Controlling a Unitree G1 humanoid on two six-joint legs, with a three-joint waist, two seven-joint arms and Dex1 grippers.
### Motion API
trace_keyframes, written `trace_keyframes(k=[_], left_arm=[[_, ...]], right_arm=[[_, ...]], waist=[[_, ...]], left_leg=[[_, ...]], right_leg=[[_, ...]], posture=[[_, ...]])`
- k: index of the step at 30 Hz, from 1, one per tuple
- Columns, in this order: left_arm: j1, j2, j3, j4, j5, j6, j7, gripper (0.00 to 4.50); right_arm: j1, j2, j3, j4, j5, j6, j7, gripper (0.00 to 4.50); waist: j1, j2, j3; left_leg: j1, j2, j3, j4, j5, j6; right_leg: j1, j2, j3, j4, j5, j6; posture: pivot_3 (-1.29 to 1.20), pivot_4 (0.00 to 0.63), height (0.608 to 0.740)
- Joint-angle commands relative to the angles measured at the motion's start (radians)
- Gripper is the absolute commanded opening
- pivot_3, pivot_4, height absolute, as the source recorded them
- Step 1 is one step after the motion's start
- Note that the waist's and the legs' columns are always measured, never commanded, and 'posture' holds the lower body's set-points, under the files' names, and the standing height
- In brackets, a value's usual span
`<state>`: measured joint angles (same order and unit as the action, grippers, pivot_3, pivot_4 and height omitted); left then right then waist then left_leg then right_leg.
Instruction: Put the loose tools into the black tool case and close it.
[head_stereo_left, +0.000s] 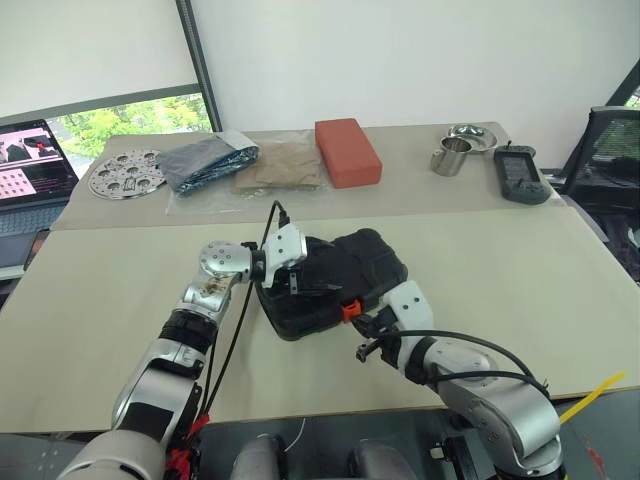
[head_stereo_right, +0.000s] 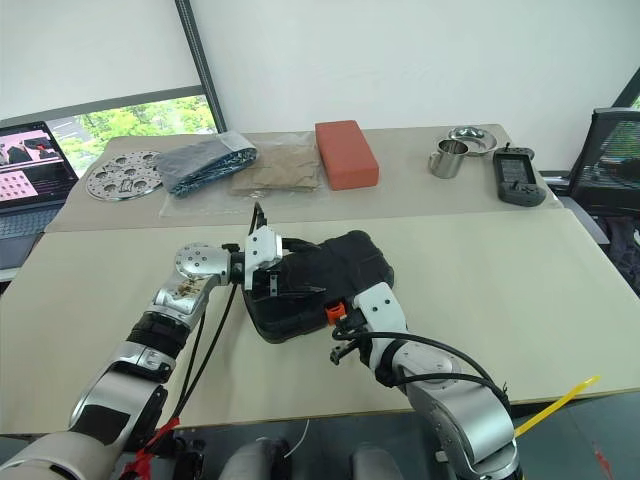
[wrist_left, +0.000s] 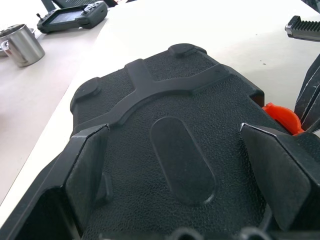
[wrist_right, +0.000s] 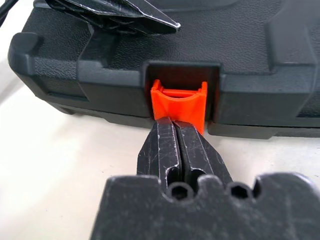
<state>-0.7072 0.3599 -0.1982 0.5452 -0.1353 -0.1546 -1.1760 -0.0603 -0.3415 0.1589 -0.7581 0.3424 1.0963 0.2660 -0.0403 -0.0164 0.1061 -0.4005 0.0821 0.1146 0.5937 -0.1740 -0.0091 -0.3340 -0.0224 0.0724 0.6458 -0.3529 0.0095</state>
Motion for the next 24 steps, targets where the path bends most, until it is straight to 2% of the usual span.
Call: trace_keyframes(k=[1, 4, 7, 11, 15, 20, 24], left_arm=[[0.062, 0.046, 0.071, -0.038, -0.058, 0.076, 0.011, 4.50], [0.107, 0.078, 0.166, -0.101, -0.135, 0.133, 0.045, 4.50], [0.207, 0.142, 0.255, -0.240, -0.196, 0.215, 0.086, 4.50], [0.426, 0.224, 0.339, -0.470, -0.234, 0.309, 0.141, 4.50], [0.642, 0.247, 0.411, -0.631, -0.269, 0.378, 0.205, 4.50], [0.855, 0.191, 0.419, -0.785, -0.162, 0.384, 0.401, 4.50], [0.912, 0.171, 0.390, -0.821, -0.143, 0.385, 0.440, 4.50]], right_arm=[[0.032, -0.079, -0.105, -0.056, 0.028, -0.075, 0.077, 0.05], [0.058, -0.174, -0.191, -0.010, 0.033, -0.173, 0.168, 0.78], [0.059, -0.250, -0.300, 0.123, 0.052, -0.325, 0.291, 1.73], [0.093, -0.311, -0.381, 0.393, 0.044, -0.615, 0.499, 3.11], [0.092, -0.349, -0.420, 0.601, 0.038, -0.827, 0.643, 4.49], [0.033, -0.375, -0.423, 0.832, 0.017, -1.034, 0.749, 4.49], [-0.003, -0.383, -0.414, 0.923, 0.022, -1.085, 0.795, 4.49]], waist=[[-0.001, 0.000, 0.000], [-0.004, 0.000, 0.001], [-0.005, -0.001, 0.002], [-0.001, -0.003, 0.003], [0.017, -0.002, 0.004], [0.025, -0.001, 0.005], [0.028, -0.001, 0.006]], left_leg=[[0.000, 0.000, 0.000, 0.000, 0.000, 0.000], [-0.002, 0.000, 0.000, -0.001, 0.000, 0.000], [-0.001, 0.001, 0.000, -0.002, 0.000, 0.000], [-0.002, 0.001, 0.000, -0.002, 0.000, 0.000], [-0.001, 0.000, 0.001, -0.003, -0.001, 0.002], [0.002, 0.000, 0.002, -0.002, -0.002, 0.002], [0.005, 0.000, 0.001, -0.003, -0.002, 0.003]], right_leg=[[0.000, 0.000, 0.000, 0.000, 0.000, 0.000], [-0.001, 0.000, 0.000, -0.001, 0.000, 0.000], [-0.002, 0.001, 0.000, -0.002, 0.000, 0.000], [-0.001, 0.000, 0.000, -0.004, 0.000, 0.000], [0.001, -0.004, 0.000, -0.006, 0.000, 0.000], [0.004, -0.006, 0.001, -0.006, 0.000, -0.001], [0.009, -0.007, 0.000, -0.008, 0.000, -0.002]], posture=[[0.00, 0.150, 0.740], [0.00, 0.150, 0.740], [0.00, 0.150, 0.740], [0.00, 0.150, 0.740], [0.00, 0.150, 0.740], [0.00, 0.150, 0.740], [0.00, 0.150, 0.740]])
